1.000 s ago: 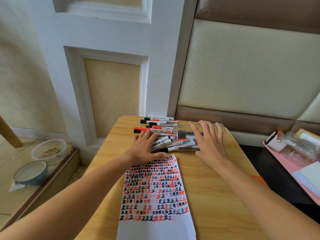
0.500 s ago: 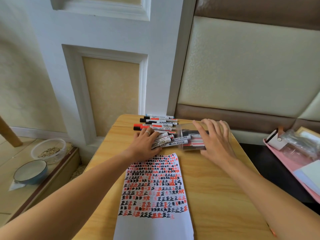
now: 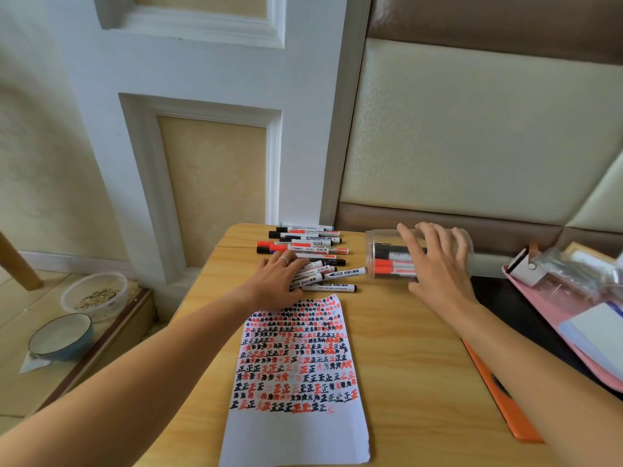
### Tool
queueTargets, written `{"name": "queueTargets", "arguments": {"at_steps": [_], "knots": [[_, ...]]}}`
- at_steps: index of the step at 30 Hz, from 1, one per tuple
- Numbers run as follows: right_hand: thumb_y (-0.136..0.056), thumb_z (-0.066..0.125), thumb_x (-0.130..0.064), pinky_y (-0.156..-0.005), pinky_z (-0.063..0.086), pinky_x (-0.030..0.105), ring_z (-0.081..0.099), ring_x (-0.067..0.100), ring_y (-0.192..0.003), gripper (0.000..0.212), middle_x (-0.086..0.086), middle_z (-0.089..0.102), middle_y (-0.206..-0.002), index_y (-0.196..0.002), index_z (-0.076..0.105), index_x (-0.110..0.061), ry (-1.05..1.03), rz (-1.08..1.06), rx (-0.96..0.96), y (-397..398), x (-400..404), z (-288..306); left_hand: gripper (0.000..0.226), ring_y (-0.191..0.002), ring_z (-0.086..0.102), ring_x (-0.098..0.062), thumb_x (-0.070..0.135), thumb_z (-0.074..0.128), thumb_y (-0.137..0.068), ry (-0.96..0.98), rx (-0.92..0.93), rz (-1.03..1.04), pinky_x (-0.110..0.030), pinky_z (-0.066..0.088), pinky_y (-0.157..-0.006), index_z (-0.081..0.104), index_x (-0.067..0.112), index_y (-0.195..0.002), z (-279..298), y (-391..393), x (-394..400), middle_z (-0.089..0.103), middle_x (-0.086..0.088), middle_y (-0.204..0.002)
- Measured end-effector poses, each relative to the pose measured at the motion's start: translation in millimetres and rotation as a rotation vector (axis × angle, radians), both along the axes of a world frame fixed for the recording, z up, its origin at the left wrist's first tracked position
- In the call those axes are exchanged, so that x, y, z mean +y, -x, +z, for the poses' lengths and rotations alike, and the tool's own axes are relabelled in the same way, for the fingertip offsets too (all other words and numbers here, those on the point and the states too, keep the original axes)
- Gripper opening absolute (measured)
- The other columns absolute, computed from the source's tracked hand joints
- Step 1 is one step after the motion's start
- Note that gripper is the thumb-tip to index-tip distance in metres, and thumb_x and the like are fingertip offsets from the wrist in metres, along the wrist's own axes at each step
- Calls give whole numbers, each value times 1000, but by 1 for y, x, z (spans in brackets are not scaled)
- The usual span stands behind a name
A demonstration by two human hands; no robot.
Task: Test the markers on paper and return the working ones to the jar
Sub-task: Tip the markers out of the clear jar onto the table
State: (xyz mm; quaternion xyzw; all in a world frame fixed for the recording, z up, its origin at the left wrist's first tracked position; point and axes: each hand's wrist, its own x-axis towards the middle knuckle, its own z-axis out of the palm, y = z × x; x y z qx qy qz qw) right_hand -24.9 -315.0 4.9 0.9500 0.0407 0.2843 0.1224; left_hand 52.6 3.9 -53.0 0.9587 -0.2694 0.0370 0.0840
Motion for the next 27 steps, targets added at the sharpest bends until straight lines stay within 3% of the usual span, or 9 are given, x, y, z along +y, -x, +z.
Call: {"name": "queueTargets", "arguments": {"at_steps": [10,19,27], "knots": [[-60,88,-9,-121,19,59,35,35,-142,113,15,39,-148,-157,32,-22,31,81,-9,-1,27,8,72,-151,18,-25,55,44,-102,-38,46,-49,-49,15,-122,11,33,-162,3,6,0,23,-2,-163],[-59,92,-19,-121,19,59,34,34,-143,119,14,37,-150,-159,27,-23,-8,28,40,5,11,2,74,-154,8,-28,66,30,-101,-91,62,-65,-49,9,-123,7,31,-162,1,6,-2,16,-4,-166],[-59,91,-23,-122,17,58,34,31,-142,118,10,37,-150,-159,27,-24,-60,93,54,2,31,3,95,-150,18,-26,84,18,-89,-108,-105,-85,-47,14,-123,12,24,-162,-6,5,-3,24,-5,-162]]}}
